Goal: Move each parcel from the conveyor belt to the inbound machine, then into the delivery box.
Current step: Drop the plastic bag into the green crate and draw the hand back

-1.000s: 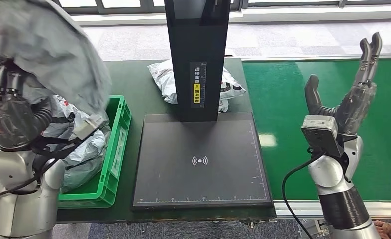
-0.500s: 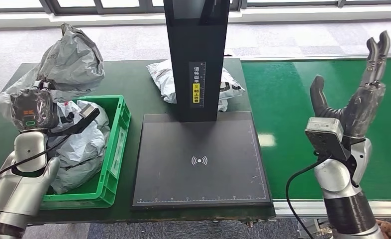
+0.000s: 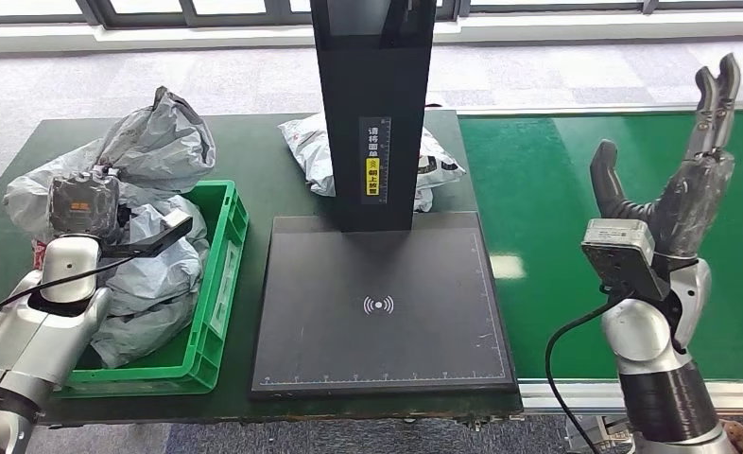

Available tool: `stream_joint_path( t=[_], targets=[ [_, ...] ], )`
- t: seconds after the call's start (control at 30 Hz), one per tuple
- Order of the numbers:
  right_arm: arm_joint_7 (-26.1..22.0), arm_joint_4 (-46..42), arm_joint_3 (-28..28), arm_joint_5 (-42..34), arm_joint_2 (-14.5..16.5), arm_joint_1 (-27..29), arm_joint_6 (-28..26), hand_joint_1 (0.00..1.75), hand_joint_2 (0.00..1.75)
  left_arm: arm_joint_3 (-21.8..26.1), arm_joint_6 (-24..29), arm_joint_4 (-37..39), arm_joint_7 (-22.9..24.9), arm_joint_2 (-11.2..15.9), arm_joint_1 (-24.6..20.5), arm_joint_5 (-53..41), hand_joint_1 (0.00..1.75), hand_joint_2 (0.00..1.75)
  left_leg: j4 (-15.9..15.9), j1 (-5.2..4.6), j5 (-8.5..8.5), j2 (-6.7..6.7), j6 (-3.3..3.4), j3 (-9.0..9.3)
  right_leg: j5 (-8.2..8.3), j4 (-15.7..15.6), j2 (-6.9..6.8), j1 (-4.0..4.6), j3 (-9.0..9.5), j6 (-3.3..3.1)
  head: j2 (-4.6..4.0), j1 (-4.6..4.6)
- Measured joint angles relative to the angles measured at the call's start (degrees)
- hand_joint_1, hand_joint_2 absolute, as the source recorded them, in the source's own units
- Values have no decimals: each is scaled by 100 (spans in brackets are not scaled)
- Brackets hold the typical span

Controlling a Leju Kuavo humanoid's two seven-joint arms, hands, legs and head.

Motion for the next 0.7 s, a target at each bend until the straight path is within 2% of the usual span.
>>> stream_joint_path(
  t=[0.17, 0.37, 0.7],
  targets=[
    [-15, 8, -2, -31, -28, -16, 70, 0, 175, -232, -463, 448, -71, 16, -286, 0, 175, 175, 0, 0, 0, 0, 0, 0, 0, 0, 1, -1, 0, 0, 0, 0],
    [-19, 21, -2, -31, -30, -47, 73, 0, 175, -380, -602, 797, -108, 25, -480, 0, 175, 175, 0, 0, 0, -1, 0, -1, 0, 0, 0, 0, 0, 0, 0, 1],
    [-19, 97, -2, -7, -31, -130, 112, 0, 175, -698, -1206, 1574, -151, 29, -900, 0, 175, 175, -1, 0, 3, 0, -5, -1, 1, 1, 2, 0, 1, -2, 0, 1]
  ],
)
